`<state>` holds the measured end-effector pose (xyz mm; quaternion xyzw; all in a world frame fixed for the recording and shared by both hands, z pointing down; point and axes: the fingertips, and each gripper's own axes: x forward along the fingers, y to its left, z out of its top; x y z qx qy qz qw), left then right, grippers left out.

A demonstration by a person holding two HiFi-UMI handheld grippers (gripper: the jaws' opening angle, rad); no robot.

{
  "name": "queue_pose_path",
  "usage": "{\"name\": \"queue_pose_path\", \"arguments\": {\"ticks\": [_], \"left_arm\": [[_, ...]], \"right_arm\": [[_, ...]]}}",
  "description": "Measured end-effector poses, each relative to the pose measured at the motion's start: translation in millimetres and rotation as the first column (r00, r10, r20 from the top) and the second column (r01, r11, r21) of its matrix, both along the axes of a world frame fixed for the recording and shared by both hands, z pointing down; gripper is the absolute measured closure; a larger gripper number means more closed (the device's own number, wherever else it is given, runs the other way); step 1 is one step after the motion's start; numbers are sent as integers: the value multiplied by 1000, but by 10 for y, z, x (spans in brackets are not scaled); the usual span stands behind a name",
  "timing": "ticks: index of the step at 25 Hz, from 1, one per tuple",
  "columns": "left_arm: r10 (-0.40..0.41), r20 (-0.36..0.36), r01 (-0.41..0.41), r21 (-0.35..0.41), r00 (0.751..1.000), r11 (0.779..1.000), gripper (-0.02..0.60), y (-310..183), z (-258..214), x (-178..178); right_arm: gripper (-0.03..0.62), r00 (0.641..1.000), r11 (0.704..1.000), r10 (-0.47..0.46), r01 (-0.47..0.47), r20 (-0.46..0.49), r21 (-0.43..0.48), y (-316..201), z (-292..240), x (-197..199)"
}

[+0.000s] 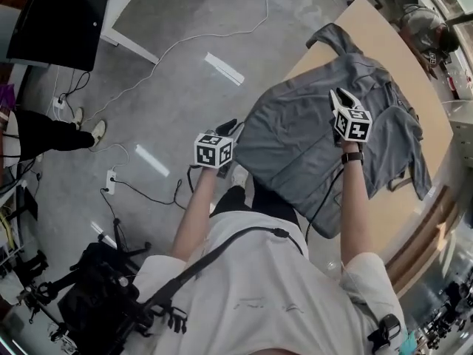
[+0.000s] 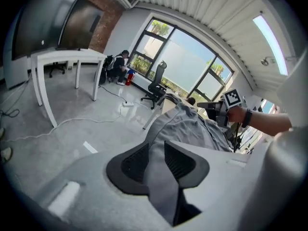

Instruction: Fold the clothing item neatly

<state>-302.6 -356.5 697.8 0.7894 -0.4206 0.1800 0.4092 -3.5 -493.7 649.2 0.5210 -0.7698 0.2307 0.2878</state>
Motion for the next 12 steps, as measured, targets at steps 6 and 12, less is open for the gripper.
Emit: {"name": "queue_pose_path", "arguments": {"ticks": [6,12], "left_arm": [[-37,-36,34,-98,999,995,468,-236,373,50],[56,-113,-75,-172,992,982,471,-293,528,290]], "right_arm": [[441,998,994,58,-58,-9,-89,-780,532,159],[427,992,987,75,-88,-104,-134,-1182,784,339]]}}
